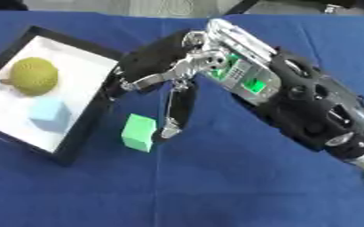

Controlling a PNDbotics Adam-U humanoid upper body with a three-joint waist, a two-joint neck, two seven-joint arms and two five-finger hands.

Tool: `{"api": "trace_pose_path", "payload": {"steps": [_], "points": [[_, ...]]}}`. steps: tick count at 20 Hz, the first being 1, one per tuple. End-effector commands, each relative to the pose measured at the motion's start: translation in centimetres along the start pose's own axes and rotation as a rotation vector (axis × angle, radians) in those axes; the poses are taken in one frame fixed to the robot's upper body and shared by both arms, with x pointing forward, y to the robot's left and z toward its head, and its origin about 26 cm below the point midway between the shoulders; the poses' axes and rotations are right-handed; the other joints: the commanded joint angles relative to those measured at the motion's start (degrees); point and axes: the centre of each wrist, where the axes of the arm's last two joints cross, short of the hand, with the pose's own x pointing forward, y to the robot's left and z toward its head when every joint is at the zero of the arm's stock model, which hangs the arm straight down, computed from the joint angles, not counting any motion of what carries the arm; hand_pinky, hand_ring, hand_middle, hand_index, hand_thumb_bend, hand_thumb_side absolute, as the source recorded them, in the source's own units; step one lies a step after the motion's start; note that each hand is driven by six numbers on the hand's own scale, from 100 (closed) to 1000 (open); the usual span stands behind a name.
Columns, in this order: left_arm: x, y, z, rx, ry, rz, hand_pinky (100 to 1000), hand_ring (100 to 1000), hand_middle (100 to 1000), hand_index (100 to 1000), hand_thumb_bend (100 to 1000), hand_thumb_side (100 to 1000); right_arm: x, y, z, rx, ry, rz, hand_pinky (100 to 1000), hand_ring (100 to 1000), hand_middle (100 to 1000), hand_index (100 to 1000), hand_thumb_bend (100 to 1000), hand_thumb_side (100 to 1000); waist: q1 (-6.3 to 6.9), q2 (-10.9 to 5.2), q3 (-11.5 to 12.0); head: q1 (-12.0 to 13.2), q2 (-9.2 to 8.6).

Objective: Pick up objects on the table and place them in the box.

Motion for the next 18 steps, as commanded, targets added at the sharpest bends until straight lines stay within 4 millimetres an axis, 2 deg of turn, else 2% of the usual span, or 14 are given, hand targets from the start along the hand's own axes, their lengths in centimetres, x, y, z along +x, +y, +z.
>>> {"api": "trace_pose_path", "payload": {"steps": [1,18], "points": [[0.7,0.2,-0.6,0.004,-0.030,0.005,687,787,845,861,562,586,-0.3,-0.7,0.1,0.002,0.001,0.042,913,889,796,843,450,186,0.09,0.19,0.28,-0.19,-0.86],[0.7,0.1,-0.5,0.009,-0.022,0.016,690,788,845,860,556,588,-1.7,0.3,-1.0,0.091,-0.014,0.093,914,890,798,839,433,143,0.22,1.31,0.71,-0.37,-1.44]]}}
